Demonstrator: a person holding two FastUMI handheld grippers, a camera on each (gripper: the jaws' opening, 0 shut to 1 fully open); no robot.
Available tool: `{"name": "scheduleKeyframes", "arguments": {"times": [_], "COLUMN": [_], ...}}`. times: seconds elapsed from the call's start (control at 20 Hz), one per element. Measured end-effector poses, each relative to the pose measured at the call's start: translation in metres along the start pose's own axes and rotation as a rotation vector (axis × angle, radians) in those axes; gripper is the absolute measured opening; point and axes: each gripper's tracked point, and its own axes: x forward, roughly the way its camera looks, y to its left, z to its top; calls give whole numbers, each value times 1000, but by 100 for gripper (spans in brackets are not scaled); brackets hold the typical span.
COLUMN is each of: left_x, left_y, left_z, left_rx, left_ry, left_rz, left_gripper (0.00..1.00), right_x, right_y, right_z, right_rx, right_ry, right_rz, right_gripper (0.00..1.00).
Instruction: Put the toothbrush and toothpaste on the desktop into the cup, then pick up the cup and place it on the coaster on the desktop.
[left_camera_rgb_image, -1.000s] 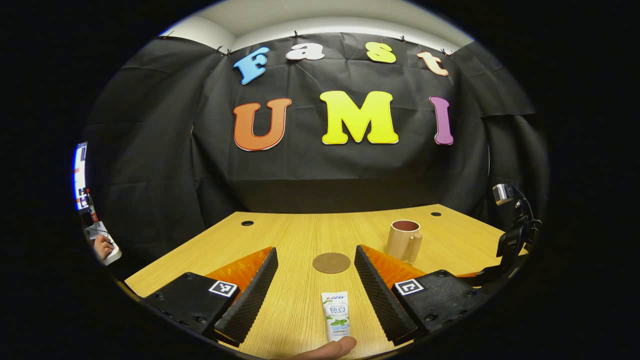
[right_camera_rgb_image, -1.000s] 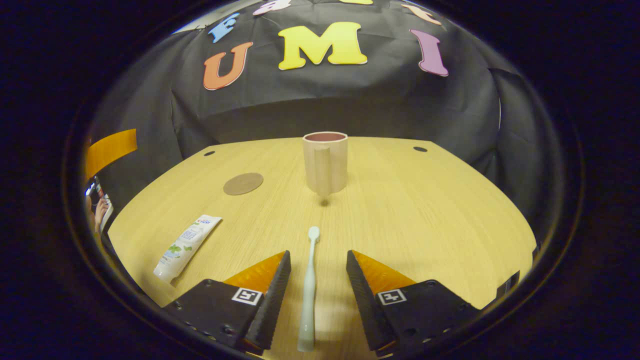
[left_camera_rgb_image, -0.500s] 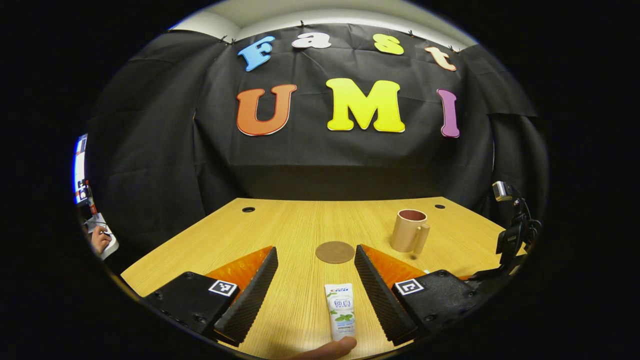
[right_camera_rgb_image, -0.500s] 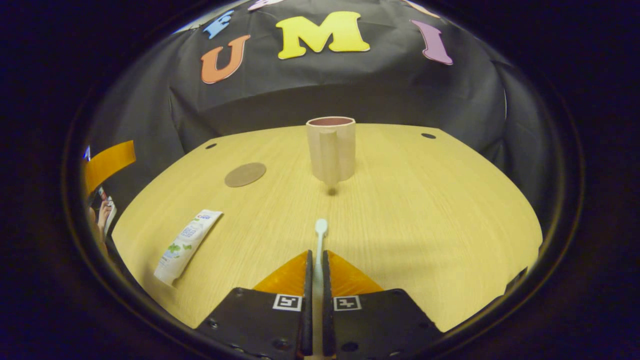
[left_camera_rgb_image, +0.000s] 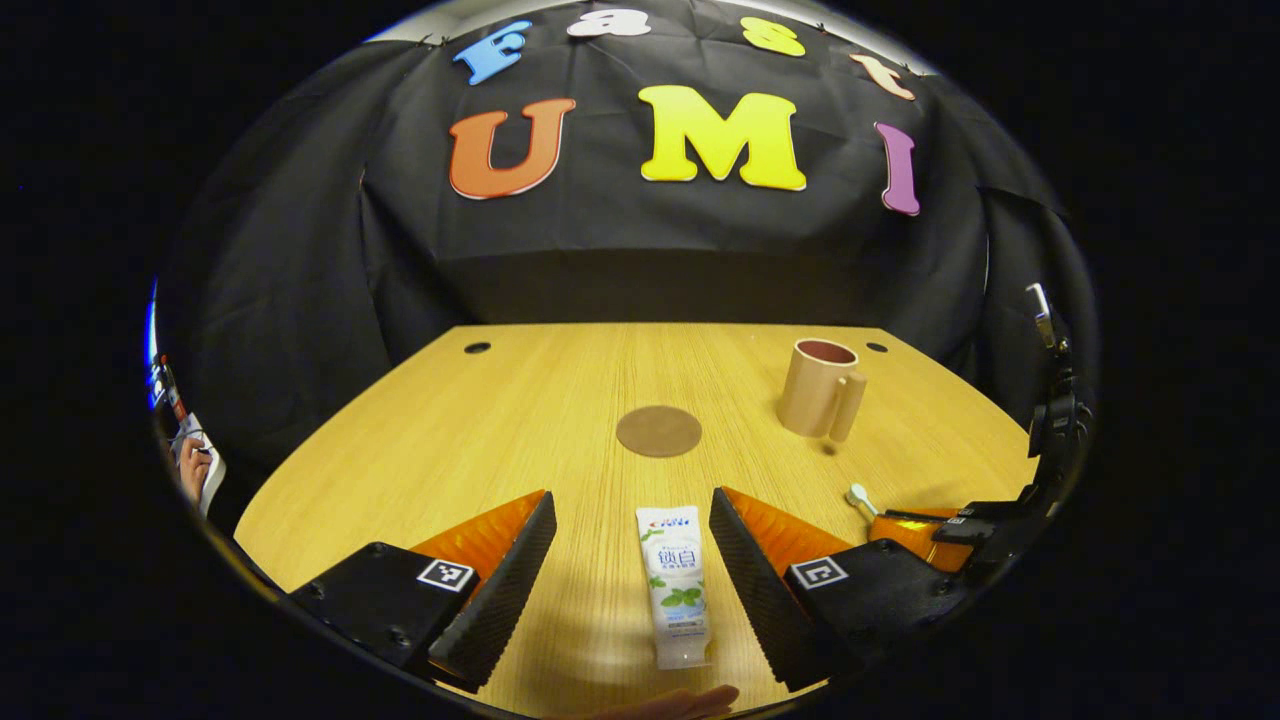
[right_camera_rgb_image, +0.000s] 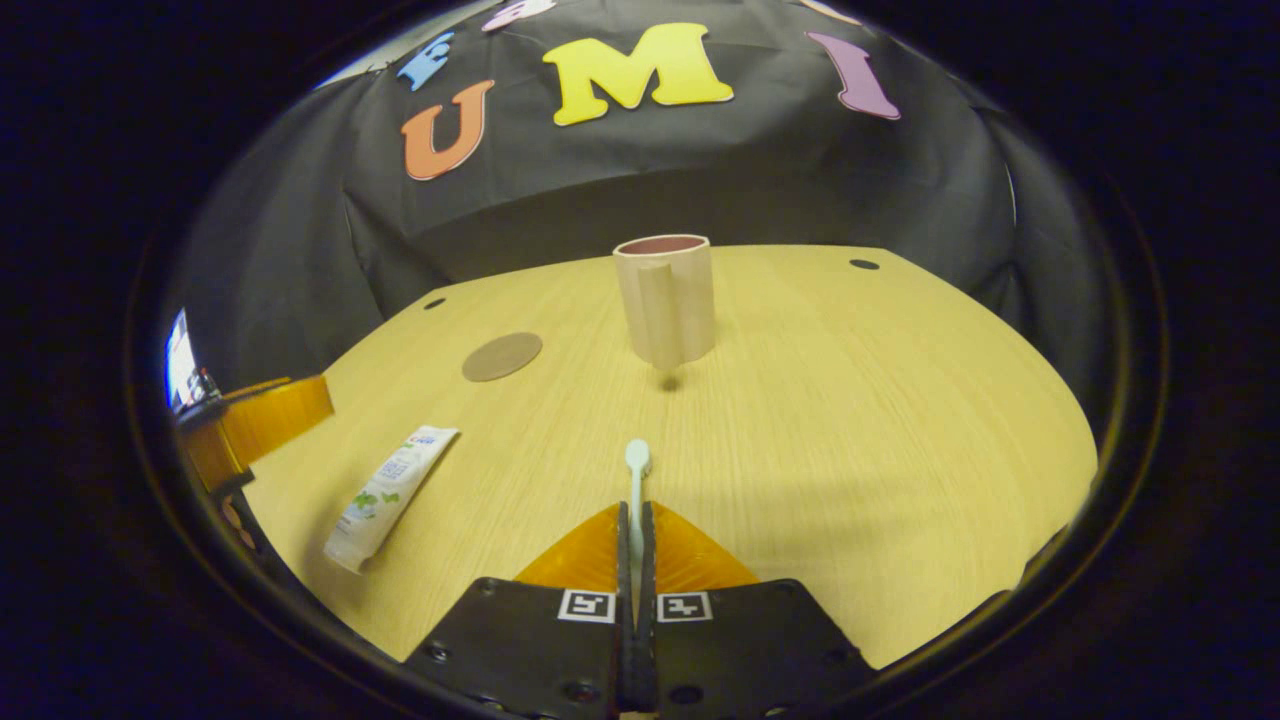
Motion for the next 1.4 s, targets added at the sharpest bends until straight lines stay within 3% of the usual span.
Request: {"name": "scheduleKeyframes", "arguments": {"times": [0.3,0.6,0.9,1.15,1.2,1.25,1.4], "left_x": [6,7,11,15,16,16,16], "left_y": [-11,-19,-21,-26,-24,-23,-19], "left_z": [-45,-69,-73,-71,-71,-72,-72], "left_rx": [-30,-41,-30,-23,-17,-18,-19], "left_ry": [187,295,316,290,292,292,291], "left_rz": [-38,-48,-35,-68,-61,-56,-39], "left_gripper": [99,100,86,75,80,68,53], "right_x": [-21,-42,-52,-54,-53,-54,-55], "right_y": [-5,-2,-8,-11,-11,-11,-12], "right_z": [25,46,55,58,58,58,59], "right_rx": [-31,-48,-36,-31,-31,-28,-30], "right_ry": [-129,-238,-278,-286,-287,-289,-294], "right_rz": [-7,0,3,2,3,3,2], "right_gripper": [1,0,0,0,0,1,0]}}
